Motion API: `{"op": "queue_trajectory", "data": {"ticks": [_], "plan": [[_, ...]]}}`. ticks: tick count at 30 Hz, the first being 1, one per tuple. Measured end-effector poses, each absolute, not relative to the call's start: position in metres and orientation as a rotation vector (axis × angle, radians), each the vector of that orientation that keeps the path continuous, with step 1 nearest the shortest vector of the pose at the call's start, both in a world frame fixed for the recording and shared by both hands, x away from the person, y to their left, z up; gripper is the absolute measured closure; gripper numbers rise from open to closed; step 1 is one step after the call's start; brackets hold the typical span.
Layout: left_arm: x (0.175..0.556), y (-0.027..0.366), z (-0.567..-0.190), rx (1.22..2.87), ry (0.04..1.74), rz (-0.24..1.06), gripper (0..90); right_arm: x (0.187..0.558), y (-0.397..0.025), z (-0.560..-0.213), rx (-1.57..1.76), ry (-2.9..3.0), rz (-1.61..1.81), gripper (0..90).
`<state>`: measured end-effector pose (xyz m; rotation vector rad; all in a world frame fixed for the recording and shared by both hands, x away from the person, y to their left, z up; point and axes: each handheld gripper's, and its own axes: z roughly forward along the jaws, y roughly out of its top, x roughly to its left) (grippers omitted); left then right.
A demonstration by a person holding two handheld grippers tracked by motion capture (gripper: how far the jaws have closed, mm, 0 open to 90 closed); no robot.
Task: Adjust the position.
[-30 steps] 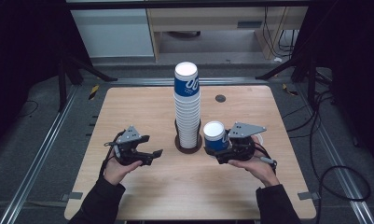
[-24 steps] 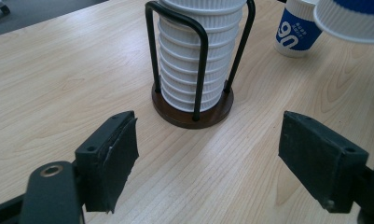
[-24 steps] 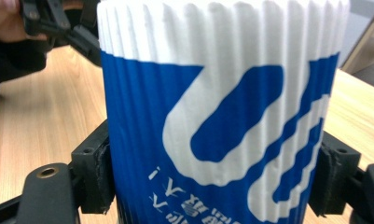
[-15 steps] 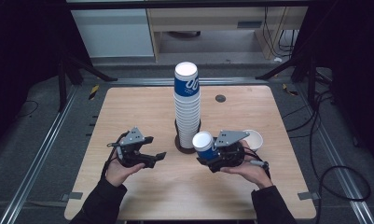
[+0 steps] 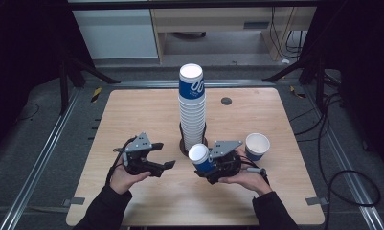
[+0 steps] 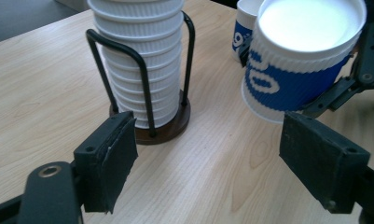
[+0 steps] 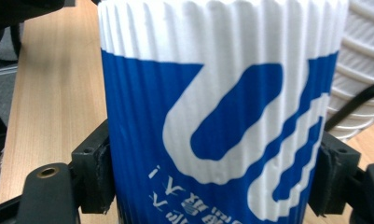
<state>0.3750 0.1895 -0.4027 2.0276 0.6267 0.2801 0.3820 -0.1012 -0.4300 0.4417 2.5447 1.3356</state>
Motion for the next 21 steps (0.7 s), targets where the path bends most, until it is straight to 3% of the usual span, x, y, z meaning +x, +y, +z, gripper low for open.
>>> {"op": "queue_trajectory", "data": {"ticks": [21], "plan": [[0.367,0.166,-0.407,2.076,0.527,0.182,16.8,0.379,-0.073,-0.446,0.322,2.629,1.282,20.7]]}}
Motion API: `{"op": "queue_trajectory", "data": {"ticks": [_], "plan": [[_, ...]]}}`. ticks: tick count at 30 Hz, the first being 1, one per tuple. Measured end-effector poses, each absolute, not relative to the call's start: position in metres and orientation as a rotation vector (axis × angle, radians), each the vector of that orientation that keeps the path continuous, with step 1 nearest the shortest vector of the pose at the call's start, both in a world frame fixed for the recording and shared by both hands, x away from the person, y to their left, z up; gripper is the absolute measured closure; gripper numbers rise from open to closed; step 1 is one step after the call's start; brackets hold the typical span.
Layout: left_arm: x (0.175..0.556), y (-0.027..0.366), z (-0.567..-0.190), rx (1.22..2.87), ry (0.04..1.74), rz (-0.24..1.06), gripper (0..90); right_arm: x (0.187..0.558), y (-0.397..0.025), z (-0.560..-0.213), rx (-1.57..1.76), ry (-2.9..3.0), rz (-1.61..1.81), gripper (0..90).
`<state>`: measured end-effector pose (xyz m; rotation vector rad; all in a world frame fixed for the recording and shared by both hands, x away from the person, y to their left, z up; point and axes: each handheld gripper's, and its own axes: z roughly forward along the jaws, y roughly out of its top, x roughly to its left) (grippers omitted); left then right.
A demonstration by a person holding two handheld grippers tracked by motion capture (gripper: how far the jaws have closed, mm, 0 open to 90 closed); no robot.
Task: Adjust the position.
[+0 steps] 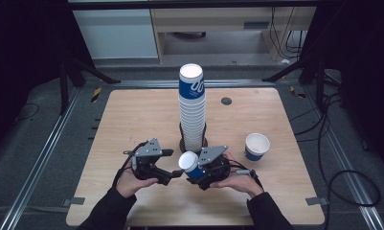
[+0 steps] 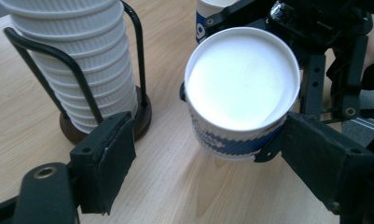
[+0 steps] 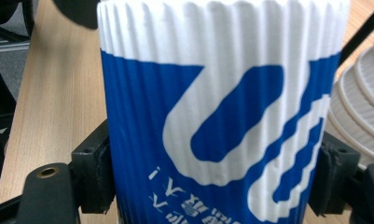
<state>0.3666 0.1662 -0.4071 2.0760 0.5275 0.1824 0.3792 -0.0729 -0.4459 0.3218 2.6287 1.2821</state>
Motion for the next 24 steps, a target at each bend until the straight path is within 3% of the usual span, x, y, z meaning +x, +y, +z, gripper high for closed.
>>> {"op": "queue_trajectory", "data": {"ticks": [24], "plan": [[0.362,0.148,-0.415,2.139,0.492,0.134,21.0,0.374,-0.049,-0.454,0.208,2.657,1.256,20.8]]}}
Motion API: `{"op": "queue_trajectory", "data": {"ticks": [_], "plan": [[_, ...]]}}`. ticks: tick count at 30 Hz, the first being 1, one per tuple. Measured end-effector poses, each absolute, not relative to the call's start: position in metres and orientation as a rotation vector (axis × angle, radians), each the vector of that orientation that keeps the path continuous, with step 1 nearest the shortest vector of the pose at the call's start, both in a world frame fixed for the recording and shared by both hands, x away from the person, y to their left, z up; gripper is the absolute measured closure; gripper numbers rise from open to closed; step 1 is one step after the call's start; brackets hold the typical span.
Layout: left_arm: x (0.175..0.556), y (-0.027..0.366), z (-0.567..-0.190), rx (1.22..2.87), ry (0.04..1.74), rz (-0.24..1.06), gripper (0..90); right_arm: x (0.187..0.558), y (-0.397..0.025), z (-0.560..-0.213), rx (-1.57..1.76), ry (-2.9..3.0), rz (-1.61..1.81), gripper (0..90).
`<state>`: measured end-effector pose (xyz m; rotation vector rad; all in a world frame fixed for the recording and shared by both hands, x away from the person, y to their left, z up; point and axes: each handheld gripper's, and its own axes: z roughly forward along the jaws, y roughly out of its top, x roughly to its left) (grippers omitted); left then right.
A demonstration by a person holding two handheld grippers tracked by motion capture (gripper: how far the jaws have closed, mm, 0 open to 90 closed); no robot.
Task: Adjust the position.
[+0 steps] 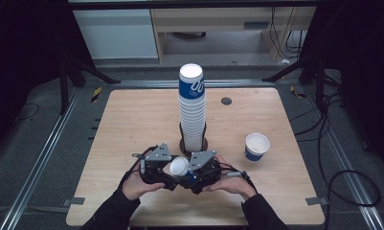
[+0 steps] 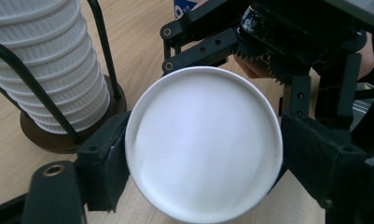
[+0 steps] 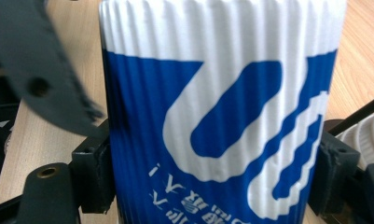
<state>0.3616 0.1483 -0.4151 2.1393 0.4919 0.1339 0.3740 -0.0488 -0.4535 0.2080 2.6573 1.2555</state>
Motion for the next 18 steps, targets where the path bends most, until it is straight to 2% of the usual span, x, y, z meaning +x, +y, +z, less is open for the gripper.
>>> {"op": "queue_trajectory", "data": {"ticks": [3,12,14,18], "plan": [[0.3622,0.1493,-0.4154,2.133,0.499,0.127,25.3,0.3741,-0.0489,-0.4536,0.205,2.658,1.253,20.7],[0.3625,0.1507,-0.4151,2.120,0.509,0.114,26.1,0.3740,-0.0483,-0.4543,0.207,2.657,1.254,19.1],[0.3628,0.1527,-0.4136,2.108,0.514,0.119,26.3,0.3747,-0.0487,-0.4535,0.229,2.641,1.279,13.5],[0.3645,0.1583,-0.4103,2.088,0.528,0.133,26.5,0.3781,-0.0534,-0.4493,0.298,2.621,1.323,8.3]]}}
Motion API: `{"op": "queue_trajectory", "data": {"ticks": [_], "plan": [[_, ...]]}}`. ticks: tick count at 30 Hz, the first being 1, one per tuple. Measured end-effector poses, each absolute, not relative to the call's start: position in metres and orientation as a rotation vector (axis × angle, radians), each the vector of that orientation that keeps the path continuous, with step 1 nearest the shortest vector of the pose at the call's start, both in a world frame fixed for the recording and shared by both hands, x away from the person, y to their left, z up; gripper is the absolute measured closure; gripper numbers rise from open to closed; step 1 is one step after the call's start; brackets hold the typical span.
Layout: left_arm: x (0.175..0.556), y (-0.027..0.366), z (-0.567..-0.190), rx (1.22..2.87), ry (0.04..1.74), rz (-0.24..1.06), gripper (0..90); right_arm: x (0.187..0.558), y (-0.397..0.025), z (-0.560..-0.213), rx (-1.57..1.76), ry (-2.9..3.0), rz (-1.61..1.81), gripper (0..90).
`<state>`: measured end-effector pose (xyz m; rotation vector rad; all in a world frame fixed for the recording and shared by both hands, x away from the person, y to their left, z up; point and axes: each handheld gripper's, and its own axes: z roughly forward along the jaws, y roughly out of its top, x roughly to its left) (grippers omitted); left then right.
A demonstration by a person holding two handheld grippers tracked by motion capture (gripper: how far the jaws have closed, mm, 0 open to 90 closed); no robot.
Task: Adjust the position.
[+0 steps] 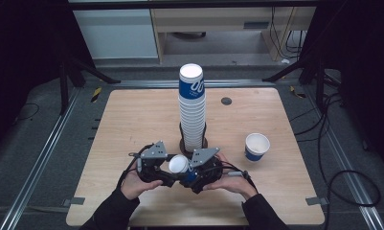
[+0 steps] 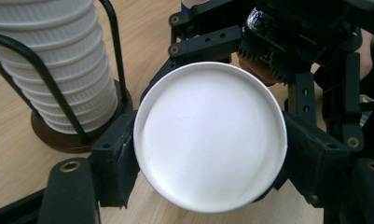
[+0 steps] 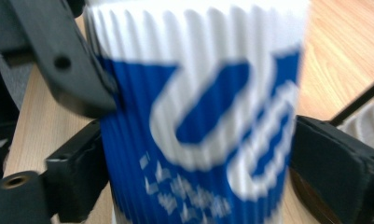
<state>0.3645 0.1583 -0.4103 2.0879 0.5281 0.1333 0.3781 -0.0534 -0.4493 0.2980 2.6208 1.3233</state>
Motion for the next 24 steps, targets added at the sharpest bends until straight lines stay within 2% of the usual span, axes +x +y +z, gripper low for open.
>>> {"op": "queue_trajectory", "data": {"ticks": [12,24], "plan": [[0.371,0.181,-0.400,1.994,0.581,0.175,26.6,0.385,-0.070,-0.441,0.393,2.557,1.431,6.9],[0.365,0.172,-0.399,1.965,0.541,0.147,26.6,0.384,-0.063,-0.447,0.367,2.566,1.479,8.3]]}}
